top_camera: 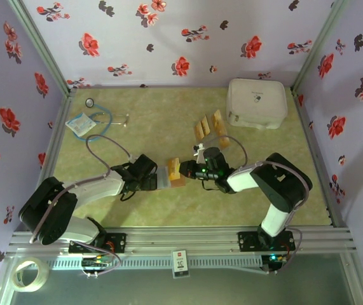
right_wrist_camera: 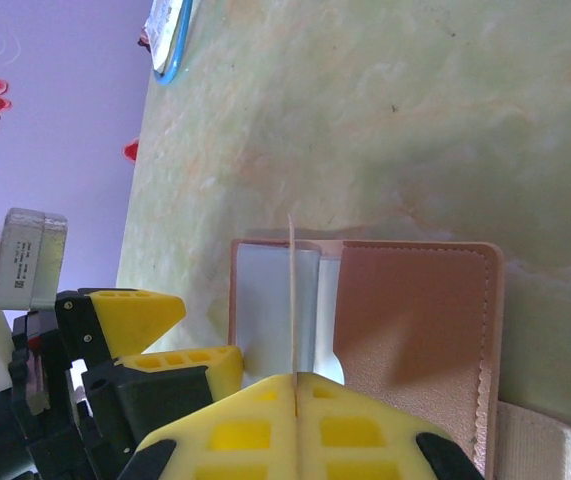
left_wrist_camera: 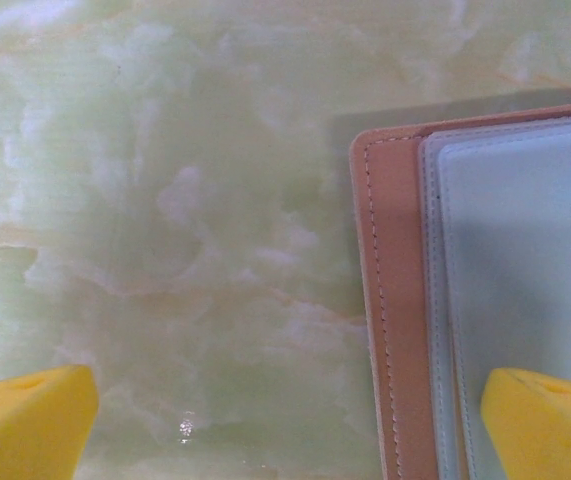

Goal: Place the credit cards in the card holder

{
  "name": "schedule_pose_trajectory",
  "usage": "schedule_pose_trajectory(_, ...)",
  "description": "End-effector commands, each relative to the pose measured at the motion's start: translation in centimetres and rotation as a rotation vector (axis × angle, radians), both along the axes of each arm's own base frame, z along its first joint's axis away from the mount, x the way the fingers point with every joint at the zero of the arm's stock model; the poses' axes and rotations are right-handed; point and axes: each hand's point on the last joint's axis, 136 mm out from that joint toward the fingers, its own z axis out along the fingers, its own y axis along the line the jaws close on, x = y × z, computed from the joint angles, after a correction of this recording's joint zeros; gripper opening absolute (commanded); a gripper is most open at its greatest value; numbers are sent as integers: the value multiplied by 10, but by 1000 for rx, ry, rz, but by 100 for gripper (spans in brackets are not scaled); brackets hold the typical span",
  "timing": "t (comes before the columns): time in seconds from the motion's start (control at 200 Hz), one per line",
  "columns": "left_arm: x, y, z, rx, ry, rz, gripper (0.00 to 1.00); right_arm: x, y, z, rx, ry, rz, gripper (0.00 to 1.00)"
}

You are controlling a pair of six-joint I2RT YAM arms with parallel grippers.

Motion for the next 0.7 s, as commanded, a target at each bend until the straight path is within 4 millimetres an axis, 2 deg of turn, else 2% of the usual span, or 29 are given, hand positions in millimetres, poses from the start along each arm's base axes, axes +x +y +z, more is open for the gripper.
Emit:
schedule_pose_trajectory(0.0,-15,21,-17,97,51,22,100,-2,7,0,17,-12,18,0)
schedule_pose_trajectory(0.695,-17,24,-20,102,56,33,100,-6,24,-4,60,0,47,0)
